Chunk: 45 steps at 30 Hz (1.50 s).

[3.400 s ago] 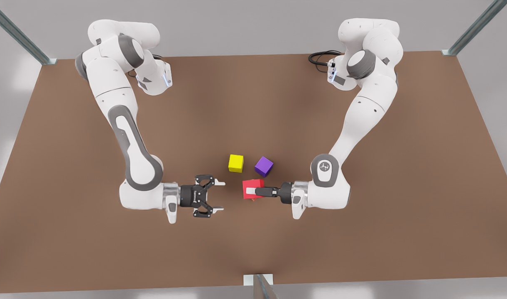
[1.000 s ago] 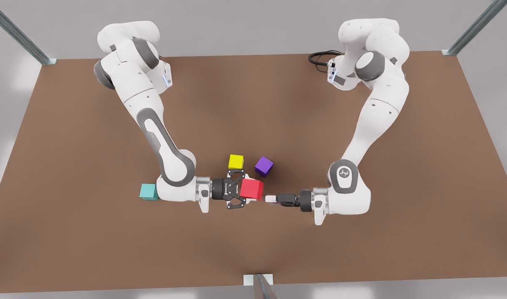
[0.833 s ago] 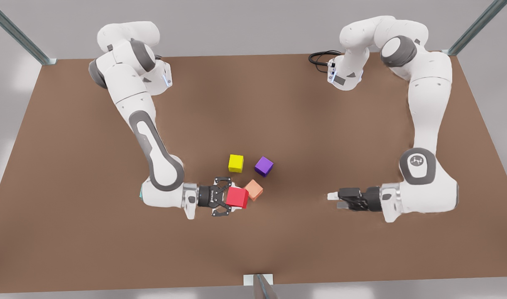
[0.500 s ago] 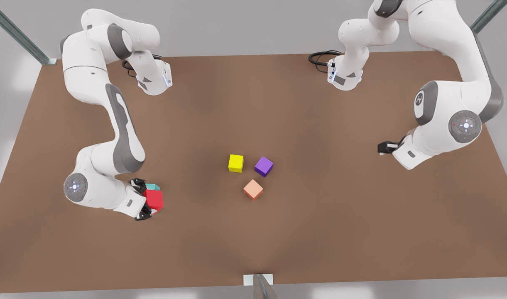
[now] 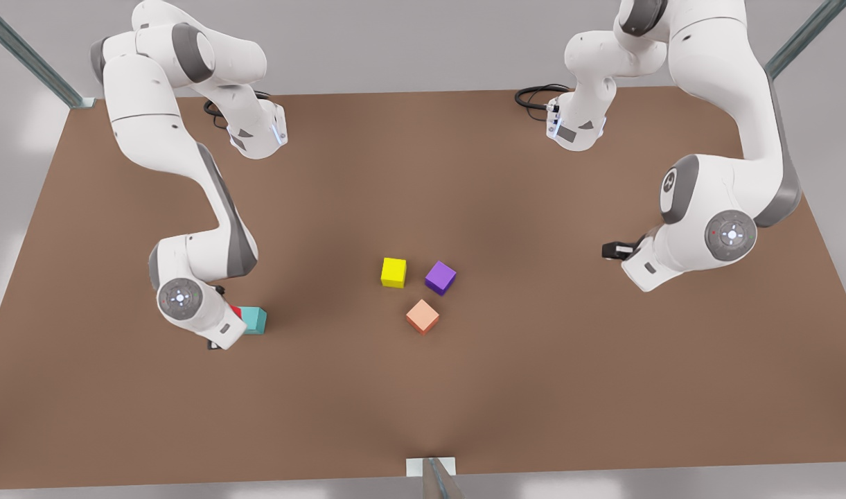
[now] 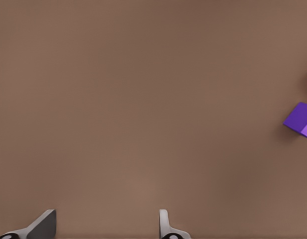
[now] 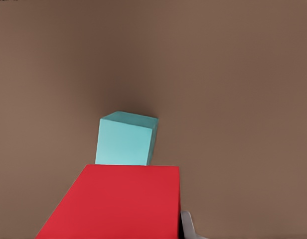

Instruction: Pick up red wooden cube and pass to hand red wooden cube and place in blue wooden cube

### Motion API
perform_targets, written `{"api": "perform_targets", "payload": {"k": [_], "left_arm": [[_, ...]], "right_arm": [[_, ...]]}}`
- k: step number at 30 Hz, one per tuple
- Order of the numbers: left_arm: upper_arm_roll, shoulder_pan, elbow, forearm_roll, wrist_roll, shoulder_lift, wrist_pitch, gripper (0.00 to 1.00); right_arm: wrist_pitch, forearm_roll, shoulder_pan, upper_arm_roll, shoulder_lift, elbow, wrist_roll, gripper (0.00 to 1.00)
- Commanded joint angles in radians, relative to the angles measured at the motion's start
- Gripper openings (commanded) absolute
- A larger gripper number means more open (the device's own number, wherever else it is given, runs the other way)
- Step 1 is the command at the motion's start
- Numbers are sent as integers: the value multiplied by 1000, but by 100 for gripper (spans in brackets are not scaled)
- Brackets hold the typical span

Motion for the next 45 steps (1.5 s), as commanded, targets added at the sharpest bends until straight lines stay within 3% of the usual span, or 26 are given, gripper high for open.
{"api": "perform_targets", "payload": {"k": [1, 6, 23, 25, 26, 27, 45], "left_arm": [[0, 0, 0, -1, -31, 1, 8, 100], [0, 0, 0, -1, -33, 7, 8, 100], [0, 5, 0, -1, -31, 27, 8, 100], [0, 5, 0, -1, -31, 27, 8, 100], [0, 5, 0, -1, -31, 27, 8, 100], [0, 5, 0, -1, -31, 27, 8, 100], [0, 11, 0, 1, -31, 36, 10, 100]], "right_arm": [[87, -4, -1, -1, -2, -23, 279, 55], [186, -4, -1, 0, -40, -140, 285, 55], [295, -4, -10, 0, -41, -225, 285, 55], [294, -4, -12, -1, -41, -227, 285, 63], [294, -2, -10, -1, -40, -229, 286, 91], [294, -4, -10, -1, -38, -229, 300, 100], [214, 4, -18, 3, -41, -253, 270, 100]]}}
